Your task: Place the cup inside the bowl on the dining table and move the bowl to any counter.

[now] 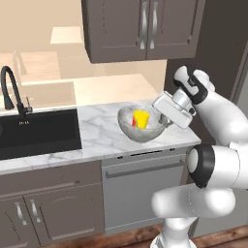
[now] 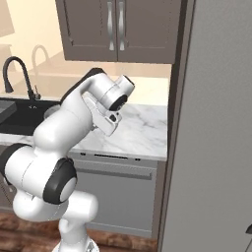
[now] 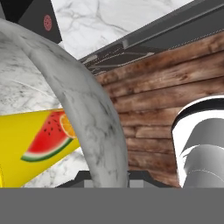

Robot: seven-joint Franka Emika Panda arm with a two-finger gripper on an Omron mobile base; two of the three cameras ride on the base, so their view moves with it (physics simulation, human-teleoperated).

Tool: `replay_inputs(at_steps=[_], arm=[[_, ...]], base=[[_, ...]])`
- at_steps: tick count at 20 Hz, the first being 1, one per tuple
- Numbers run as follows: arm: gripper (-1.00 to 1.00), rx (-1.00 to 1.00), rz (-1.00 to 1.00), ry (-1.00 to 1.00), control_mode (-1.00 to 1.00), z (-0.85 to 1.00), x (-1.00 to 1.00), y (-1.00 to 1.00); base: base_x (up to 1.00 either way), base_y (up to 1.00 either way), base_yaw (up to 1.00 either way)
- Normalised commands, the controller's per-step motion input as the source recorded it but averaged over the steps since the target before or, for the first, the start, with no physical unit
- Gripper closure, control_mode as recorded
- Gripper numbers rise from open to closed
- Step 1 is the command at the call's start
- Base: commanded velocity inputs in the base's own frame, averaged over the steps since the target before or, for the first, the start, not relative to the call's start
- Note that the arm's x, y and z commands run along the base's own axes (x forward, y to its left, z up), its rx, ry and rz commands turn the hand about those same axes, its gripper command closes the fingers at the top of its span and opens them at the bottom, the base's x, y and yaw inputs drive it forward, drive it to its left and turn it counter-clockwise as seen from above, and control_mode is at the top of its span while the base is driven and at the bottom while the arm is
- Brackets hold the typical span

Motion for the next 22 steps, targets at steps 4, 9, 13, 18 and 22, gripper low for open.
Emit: replay_inputs(at_steps=[4, 9, 13, 18, 22], arm=[[1.0, 0.0, 0.0, -0.02, -1.0, -0.24, 0.0, 0.0], [1.0, 0.0, 0.0, -0.08, -1.0, -0.3, 0.03, 0.0], [1.0, 0.0, -0.02, -0.03, -1.0, -0.05, 0.22, 0.09], [1.0, -0.01, -0.07, 0.0, -1.0, 0.0, 0.38, 0.15], [1.0, -0.04, -0.12, 0.0, -1.0, 0.0, 0.42, 0.24]], base=[[0.0, 0.0, 0.0], [0.0, 0.0, 0.0], [0.0, 0.0, 0.0], [0.0, 0.0, 0.0], [0.0, 0.0, 0.0]])
